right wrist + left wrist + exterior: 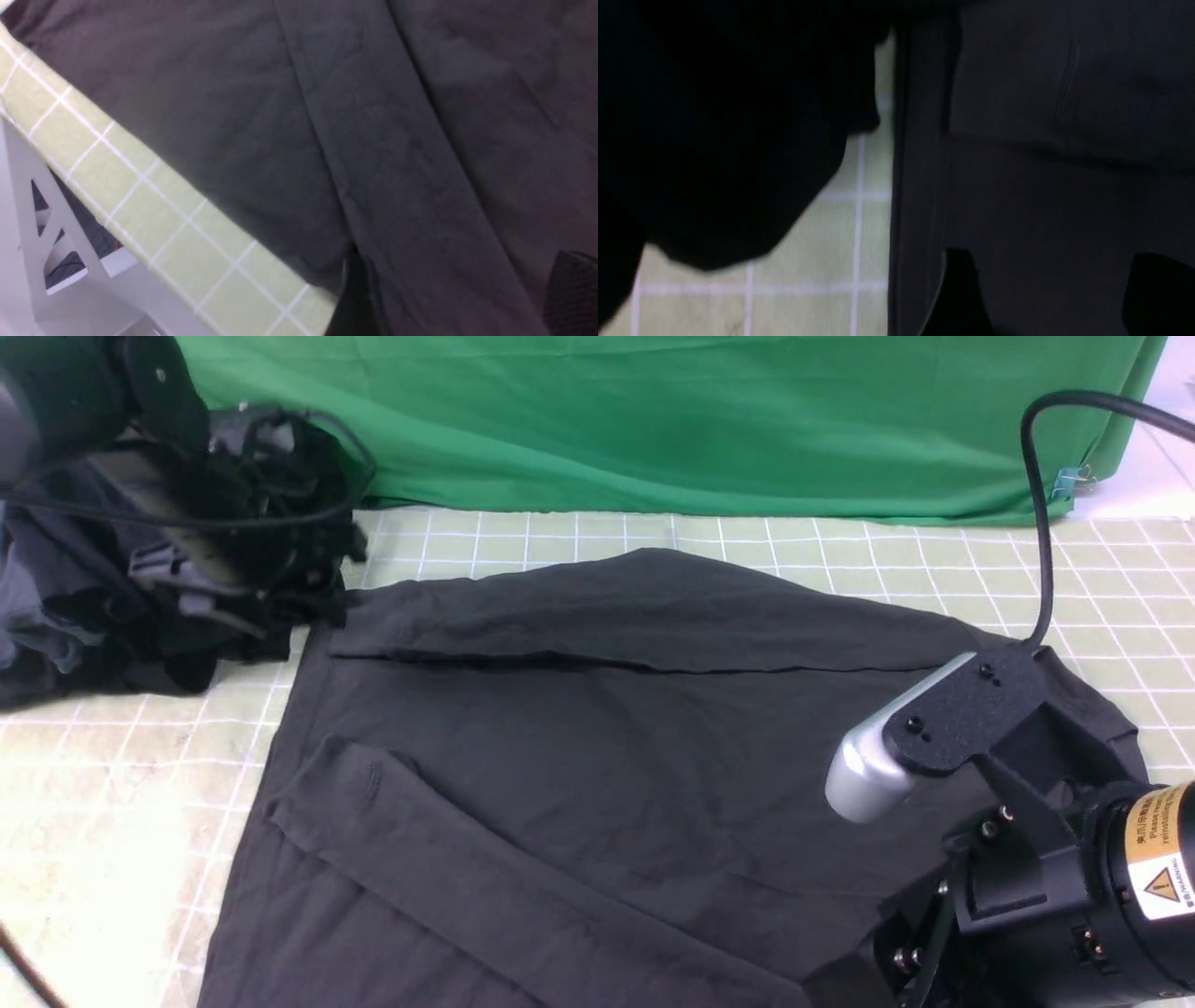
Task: Fold a long-sleeved shirt over a green coffee tablecloth.
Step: 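Grab the top left corner of the dark shirt with the left gripper, then fold the left side of the dark shirt inward over its body with the left gripper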
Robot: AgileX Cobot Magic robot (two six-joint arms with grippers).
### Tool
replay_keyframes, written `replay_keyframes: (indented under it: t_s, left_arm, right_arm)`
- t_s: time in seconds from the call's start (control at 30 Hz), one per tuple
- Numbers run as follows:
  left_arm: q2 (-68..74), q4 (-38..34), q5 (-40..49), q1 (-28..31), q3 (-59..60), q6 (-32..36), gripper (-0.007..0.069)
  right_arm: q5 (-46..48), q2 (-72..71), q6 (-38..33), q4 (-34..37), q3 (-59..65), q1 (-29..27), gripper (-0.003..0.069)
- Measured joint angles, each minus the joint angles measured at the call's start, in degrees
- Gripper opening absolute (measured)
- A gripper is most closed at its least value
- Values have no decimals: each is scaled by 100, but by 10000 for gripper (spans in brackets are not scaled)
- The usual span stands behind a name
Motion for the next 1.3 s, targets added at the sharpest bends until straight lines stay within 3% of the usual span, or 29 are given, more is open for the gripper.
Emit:
replay_keyframes:
  t_s: [0.23,0.6,0.67,0.7,0.73,0.8,0.83,0.9,1.17,1.3]
  left_arm:
    - [981,-14,-148,0,-860,0,392]
    - [1563,-148,-257,0,-1110,247,370]
    - [1576,-281,-230,0,-1115,427,296]
    - [1576,-292,-221,0,-1115,430,296]
    - [1576,-360,-197,0,-1126,479,210]
    - [1576,-406,-181,0,-1134,579,141]
    - [1576,-478,-135,0,-1145,702,62]
    - [1570,-526,-57,4,-1146,767,25]
    - [1153,-919,852,4,-1316,877,14]
    - [533,-1074,1435,-12,-1354,899,14]
  right_arm:
    - [0,0,0,-85,0,0,484]
    - [6,0,5,-198,0,0,484]
    - [6,0,5,-212,0,0,484]
    - [6,0,5,-212,0,0,484]
    - [6,0,11,-216,0,0,484]
    - [0,0,6,-229,0,0,484]
    - [0,0,6,-261,0,0,484]
    - [0,0,6,-290,0,0,484]
    - [6,0,331,-688,-35,0,484]
    - [12,0,1043,-1626,-135,0,484]
